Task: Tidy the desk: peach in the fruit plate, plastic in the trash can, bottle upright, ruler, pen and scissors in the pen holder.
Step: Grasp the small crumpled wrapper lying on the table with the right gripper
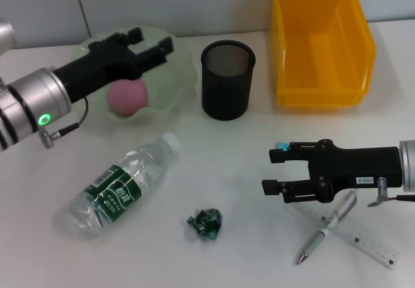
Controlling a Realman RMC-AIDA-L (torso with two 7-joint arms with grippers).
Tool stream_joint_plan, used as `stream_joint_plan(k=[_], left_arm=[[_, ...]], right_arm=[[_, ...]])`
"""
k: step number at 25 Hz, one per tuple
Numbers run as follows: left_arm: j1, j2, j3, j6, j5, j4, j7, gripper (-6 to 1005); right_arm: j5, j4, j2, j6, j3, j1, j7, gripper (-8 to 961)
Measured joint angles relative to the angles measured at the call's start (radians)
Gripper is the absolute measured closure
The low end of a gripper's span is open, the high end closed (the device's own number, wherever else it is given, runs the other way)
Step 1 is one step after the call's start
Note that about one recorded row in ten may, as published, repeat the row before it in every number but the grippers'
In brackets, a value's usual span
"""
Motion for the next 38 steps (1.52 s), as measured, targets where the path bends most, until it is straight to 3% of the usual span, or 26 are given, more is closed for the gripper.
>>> stream_joint_plan(k=[3, 6, 11, 12, 13, 14, 15, 23, 26, 32, 38], left_arm=[[0.016, 0.003, 0.001, 0.057, 0.029, 0.028, -0.035, 209], [0.075, 0.004, 0.001, 0.243, 0.134, 0.134, -0.146, 210], [0.08, 0.004, 0.001, 0.264, 0.146, 0.144, -0.158, 211], [0.104, -0.002, 0.001, 0.386, 0.254, 0.184, -0.192, 211], [0.107, -0.007, 0.003, 0.409, 0.321, 0.185, -0.193, 212], [0.107, -0.007, 0.003, 0.409, 0.321, 0.185, -0.193, 212], [0.107, -0.013, 0.012, 0.418, 0.414, 0.186, -0.196, 212], [0.122, -0.014, 0.014, 0.415, 0.466, 0.187, -0.156, 214], [0.127, -0.015, 0.016, 0.411, 0.466, 0.186, -0.131, 215], [0.138, -0.016, 0.016, 0.407, 0.466, 0.184, -0.111, 215], [0.141, -0.016, 0.018, 0.408, 0.466, 0.185, -0.1, 214]], right_arm=[[0.001, -0.002, -0.004, -0.005, 0.004, -0.001, 0.007, 206], [0.001, -0.005, -0.009, -0.005, 0.004, -0.002, 0.017, 207], [0.002, -0.008, -0.024, -0.009, 0.008, -0.002, 0.032, 207], [0.002, -0.01, -0.028, -0.014, 0.012, 0.001, 0.036, 207], [0.002, -0.01, -0.028, -0.014, 0.012, 0.001, 0.036, 207], [0.002, -0.015, -0.029, -0.018, 0.013, 0.002, 0.042, 207], [0.001, -0.03, -0.031, -0.023, 0.013, 0.004, 0.057, 207], [-0.007, -0.11, -0.031, -0.047, -0.007, 0.0, 0.135, 207], [-0.029, -0.192, -0.032, -0.093, -0.03, 0.008, 0.236, 207], [-0.113, -0.495, -0.019, -0.173, -0.116, 0.035, 0.547, 207], [-0.176, -0.634, -0.022, -0.195, -0.166, 0.087, 0.719, 207]])
